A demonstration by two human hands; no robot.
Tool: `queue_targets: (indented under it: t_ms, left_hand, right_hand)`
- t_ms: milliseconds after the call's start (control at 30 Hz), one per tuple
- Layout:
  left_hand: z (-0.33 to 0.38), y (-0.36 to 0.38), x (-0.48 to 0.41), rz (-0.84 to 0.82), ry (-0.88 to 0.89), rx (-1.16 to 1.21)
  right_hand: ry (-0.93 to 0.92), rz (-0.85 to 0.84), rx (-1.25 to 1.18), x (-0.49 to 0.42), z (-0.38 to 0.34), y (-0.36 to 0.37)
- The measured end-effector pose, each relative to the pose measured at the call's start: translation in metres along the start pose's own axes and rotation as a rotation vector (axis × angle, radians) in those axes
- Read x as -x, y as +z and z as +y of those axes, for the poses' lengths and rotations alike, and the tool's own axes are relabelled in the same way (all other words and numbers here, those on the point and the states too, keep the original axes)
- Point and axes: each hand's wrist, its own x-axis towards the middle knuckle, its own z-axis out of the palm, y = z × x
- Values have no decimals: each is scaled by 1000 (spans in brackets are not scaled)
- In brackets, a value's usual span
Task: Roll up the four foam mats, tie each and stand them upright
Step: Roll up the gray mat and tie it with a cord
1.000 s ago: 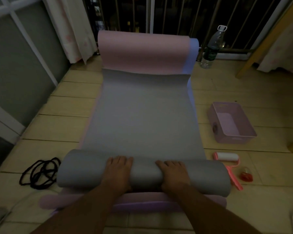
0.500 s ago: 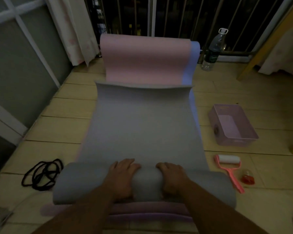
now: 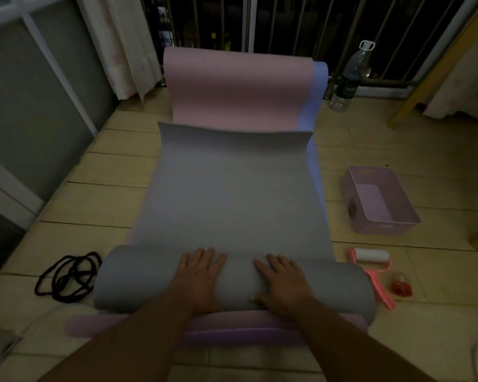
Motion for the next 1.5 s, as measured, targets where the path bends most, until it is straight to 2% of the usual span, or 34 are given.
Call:
queue_targets:
  t_ms: [67, 167, 400, 533, 600, 700, 800, 867, 1067, 1167, 1233, 1300, 1433, 1500]
  left_hand:
    - [2, 0, -3, -2, -12, 1]
    - [2, -3, -8, 10, -17, -12]
    - [-3, -28, -19, 12, -67, 90]
    - [-11, -38, -23, -118, -54, 131]
    - [-8, -30, -20, -120, -39, 127]
    - [-3, -12, -11, -35, -39, 125]
    - [-3, -4, -5, 107, -23, 150]
    - [-4, -6, -5, 90, -1, 128]
    - [1, -7, -9, -7, -40, -17]
    - [2, -9, -15, -105, -51, 3]
    - [1, -13, -19, -159, -55, 6]
    - [0, -13, -19, -148, -49, -13]
    - [-3, -21, -18, 5, -26, -16]
    - [-6, -33, -21, 7, -22, 37]
  right_hand:
    - [-3, -61, 64, -2, -3, -2]
    - [12, -27, 127, -5, -13, -5]
    - [62, -2, 15, -14, -18, -32]
    - [27, -145, -25, -22, -22, -45]
    - [24, -172, -16, -22, -18, -35]
    - [28, -76, -48, -11, -15, -18]
    - [51, 151, -33, -2, -14, -15]
    - [43, 225, 2, -2, -15, -14]
    - [16, 97, -13, -3, -12, 0]
    - [-23, 5, 85, 1, -9, -1]
    - [-8, 8, 103, 1, -13, -5]
    - [13, 40, 86, -2, -18, -9]
    - [42, 62, 55, -10, -21, -21]
    - [39, 58, 68, -15, -19, -34]
